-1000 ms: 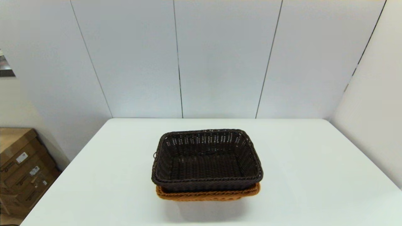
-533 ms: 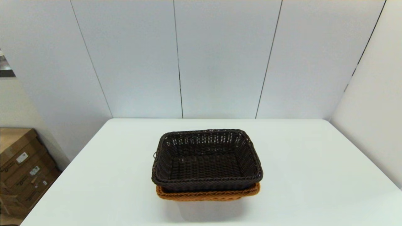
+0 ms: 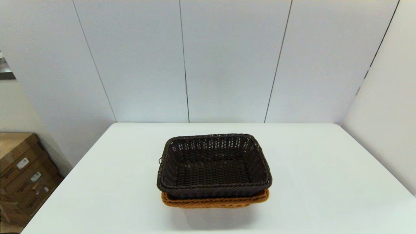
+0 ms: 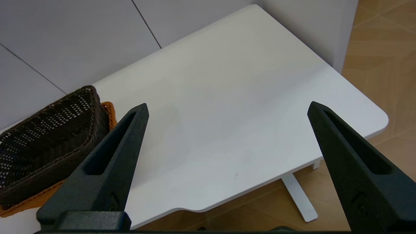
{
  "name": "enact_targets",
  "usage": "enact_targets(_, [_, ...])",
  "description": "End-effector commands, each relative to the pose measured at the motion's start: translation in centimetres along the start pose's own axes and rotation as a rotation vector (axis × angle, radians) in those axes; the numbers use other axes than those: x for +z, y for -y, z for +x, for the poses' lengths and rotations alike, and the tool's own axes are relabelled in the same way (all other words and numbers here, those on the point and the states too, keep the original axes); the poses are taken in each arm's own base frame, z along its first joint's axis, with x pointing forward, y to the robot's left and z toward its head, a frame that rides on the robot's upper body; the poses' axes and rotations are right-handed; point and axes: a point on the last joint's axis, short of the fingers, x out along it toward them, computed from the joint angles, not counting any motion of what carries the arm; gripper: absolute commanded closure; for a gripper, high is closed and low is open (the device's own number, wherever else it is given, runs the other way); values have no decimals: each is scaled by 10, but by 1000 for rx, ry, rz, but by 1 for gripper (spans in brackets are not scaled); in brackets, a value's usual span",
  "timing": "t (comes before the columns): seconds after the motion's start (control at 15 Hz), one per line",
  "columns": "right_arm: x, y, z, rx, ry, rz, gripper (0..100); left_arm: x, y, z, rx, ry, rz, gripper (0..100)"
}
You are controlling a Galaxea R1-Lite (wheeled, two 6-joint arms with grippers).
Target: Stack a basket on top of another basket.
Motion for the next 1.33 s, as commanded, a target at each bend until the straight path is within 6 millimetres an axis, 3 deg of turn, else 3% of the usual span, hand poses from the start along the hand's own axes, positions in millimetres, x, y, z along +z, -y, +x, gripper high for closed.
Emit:
enact_targets(0.07, [-7,4,-7,36,18,10,0,0,0,0,1,3,-1,0])
enact_targets(0.4, [-17,10,-14,71,11,15,0,0,0,0,1,3,-1,0])
enact_targets(0.67, [-38,20,-19,131,43,-48,0,0,0,0,1,3,-1,0])
enact_targets(0.93, [-65,26,0,154,125,-275,0,0,0,0,1,2,-1,0])
enact_targets(1.33, [-95,27,42,163,191,-428,0,0,0,0,1,2,-1,0])
